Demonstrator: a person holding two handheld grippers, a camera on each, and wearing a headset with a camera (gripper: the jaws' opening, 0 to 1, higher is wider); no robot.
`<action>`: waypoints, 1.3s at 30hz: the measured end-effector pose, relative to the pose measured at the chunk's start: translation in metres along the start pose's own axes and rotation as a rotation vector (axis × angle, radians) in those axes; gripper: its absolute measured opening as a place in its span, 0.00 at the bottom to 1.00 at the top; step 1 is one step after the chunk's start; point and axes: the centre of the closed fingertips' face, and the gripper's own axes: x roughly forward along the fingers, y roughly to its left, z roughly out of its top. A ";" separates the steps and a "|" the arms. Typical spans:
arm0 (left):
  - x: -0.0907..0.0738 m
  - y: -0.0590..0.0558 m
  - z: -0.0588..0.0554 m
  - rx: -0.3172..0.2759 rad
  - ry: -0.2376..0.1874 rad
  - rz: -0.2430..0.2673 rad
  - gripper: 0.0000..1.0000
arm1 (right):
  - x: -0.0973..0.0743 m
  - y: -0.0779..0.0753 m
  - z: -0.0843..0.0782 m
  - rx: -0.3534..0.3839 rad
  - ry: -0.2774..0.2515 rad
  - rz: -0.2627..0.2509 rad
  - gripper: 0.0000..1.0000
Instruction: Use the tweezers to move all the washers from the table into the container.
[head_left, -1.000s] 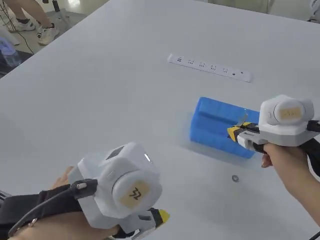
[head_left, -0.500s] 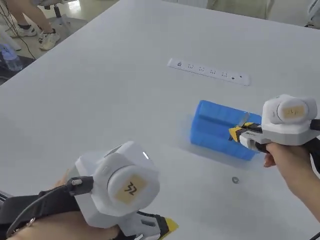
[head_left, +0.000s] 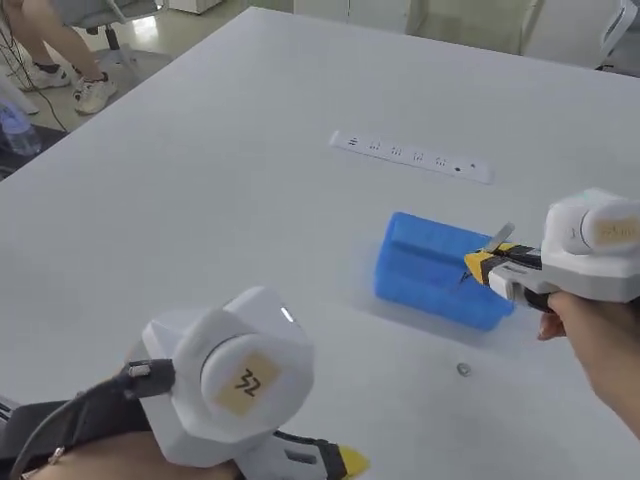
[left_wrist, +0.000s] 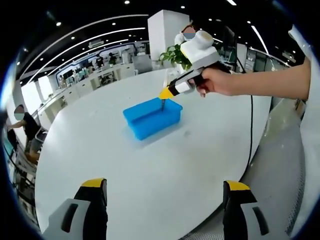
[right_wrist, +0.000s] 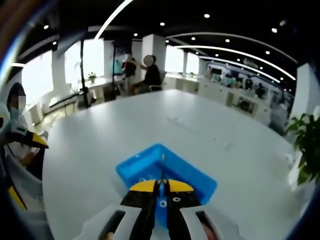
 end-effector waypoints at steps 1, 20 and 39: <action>-0.001 -0.001 0.002 -0.006 -0.009 -0.009 0.99 | -0.004 -0.001 0.003 0.001 -0.011 -0.001 0.03; -0.019 -0.001 0.042 -0.144 -0.214 -0.028 0.99 | -0.049 0.018 0.015 0.034 -0.082 0.005 0.03; -0.029 0.001 0.059 -0.244 -0.347 -0.037 0.99 | -0.041 0.047 -0.062 0.092 0.080 0.066 0.03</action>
